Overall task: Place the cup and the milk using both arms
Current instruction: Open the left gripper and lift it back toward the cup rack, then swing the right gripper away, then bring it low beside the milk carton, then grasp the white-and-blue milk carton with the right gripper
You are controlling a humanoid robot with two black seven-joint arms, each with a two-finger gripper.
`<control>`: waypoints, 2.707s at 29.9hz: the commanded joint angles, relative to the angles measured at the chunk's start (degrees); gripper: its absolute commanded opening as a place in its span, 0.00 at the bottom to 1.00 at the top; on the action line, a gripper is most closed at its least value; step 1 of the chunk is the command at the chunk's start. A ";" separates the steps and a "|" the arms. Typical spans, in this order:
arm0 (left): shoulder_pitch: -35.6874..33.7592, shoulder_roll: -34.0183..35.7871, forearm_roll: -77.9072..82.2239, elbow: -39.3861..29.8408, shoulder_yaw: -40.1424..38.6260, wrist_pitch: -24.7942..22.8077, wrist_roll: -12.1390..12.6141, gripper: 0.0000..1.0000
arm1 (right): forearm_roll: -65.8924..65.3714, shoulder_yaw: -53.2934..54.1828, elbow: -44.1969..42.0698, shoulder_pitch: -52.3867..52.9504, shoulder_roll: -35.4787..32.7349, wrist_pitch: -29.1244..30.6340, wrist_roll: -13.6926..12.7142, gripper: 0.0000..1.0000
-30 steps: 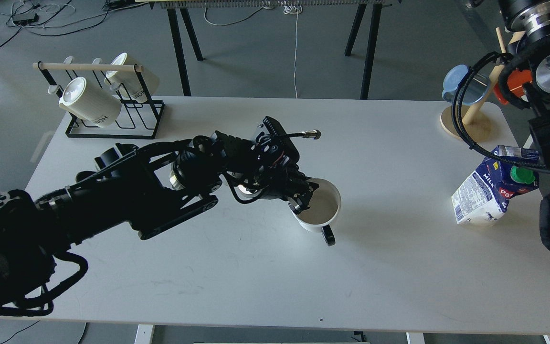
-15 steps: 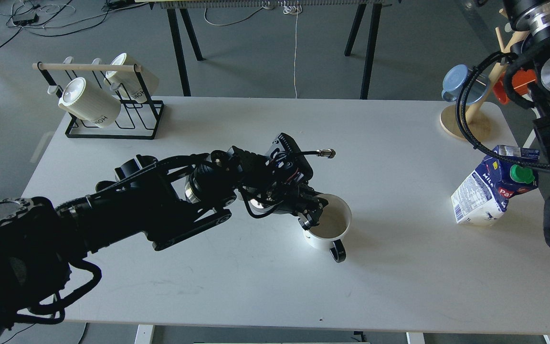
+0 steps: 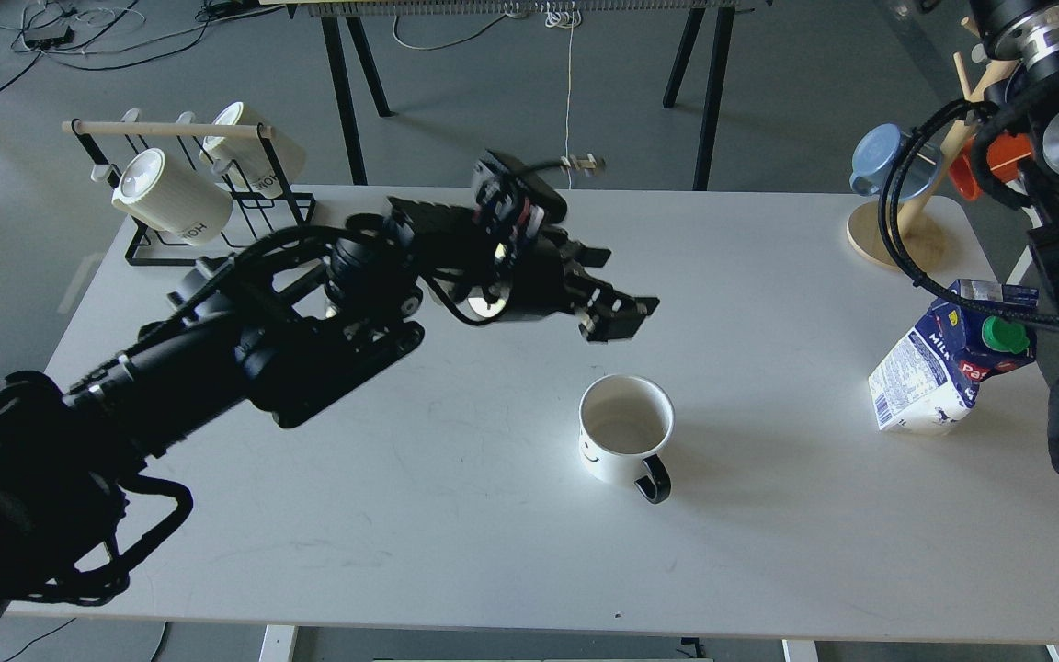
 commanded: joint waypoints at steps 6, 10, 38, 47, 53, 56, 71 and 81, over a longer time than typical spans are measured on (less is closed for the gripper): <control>0.28 6.64 -32.48 1.69 -15.41 0.00 -0.59 0.99 | 0.00 0.03 2.03 -3.20 -3.44 0.00 0.08 0.99; 0.19 9.28 -50.49 5.72 -15.84 4.18 -0.86 0.99 | -0.09 0.12 2.22 -4.00 -4.23 0.00 0.08 0.99; -2.27 7.44 -121.47 30.35 -17.52 5.59 6.17 0.99 | 15.38 4.43 27.26 -30.88 -24.18 0.00 -0.71 0.99; -2.80 8.50 -121.47 30.43 -17.43 5.59 6.26 0.99 | 20.12 12.85 38.94 -53.89 -26.03 0.00 0.08 0.99; -2.53 8.94 -121.47 30.43 -17.43 5.50 6.26 0.99 | 20.39 22.78 43.96 -65.50 -25.68 0.00 1.58 0.99; -2.53 8.94 -121.47 30.43 -17.34 5.50 6.26 0.99 | 20.47 24.82 44.05 -70.34 -25.42 0.00 1.58 0.99; -2.71 9.02 -120.94 30.43 -16.55 5.50 6.35 1.00 | 18.63 14.81 48.71 -85.13 -13.20 0.00 1.58 0.97; -2.97 9.55 -120.85 30.43 -16.55 5.59 6.96 1.00 | 13.71 11.37 48.36 -76.16 -5.37 0.00 1.84 0.94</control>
